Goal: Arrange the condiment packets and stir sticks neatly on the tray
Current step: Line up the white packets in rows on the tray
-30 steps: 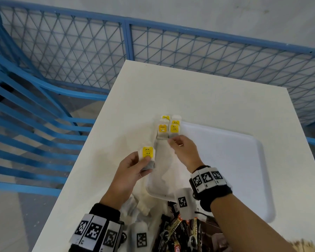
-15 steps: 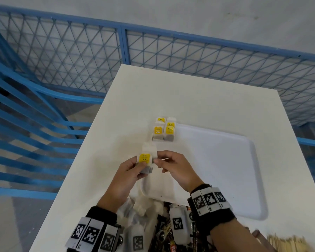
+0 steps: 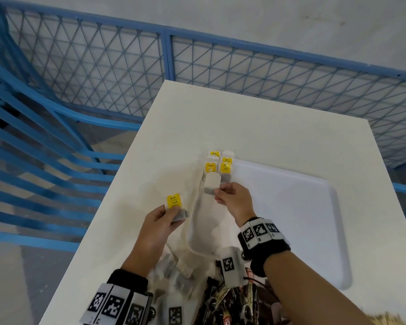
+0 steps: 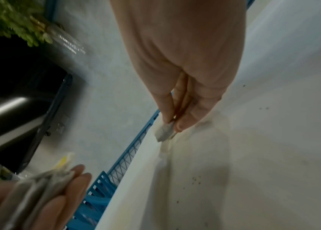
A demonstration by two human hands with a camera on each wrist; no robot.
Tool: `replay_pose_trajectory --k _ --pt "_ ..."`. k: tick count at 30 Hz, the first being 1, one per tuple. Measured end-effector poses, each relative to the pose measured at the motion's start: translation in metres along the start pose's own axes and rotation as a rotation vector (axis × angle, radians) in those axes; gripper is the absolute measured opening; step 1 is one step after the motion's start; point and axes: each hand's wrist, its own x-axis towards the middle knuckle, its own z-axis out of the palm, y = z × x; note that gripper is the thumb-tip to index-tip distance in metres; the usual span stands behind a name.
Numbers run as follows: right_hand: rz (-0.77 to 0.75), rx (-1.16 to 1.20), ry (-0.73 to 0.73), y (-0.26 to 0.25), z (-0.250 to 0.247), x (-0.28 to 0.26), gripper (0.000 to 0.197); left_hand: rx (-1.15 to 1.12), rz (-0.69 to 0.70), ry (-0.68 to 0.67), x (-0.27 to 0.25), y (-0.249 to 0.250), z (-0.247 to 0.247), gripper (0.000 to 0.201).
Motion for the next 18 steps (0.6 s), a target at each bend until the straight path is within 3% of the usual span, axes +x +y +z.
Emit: replay_pose_trajectory --k 6,18 --pt "-0.084 -0.211 0.114 0.001 0.011 0.022 0.023 0.04 -0.01 0.027 -0.002 0.0 -0.003 0.019" --pt "-0.169 -0.37 0.142 0.0 0.014 0.024 0.03 0.066 -0.037 0.012 -0.001 -0.002 0.003 0.017"
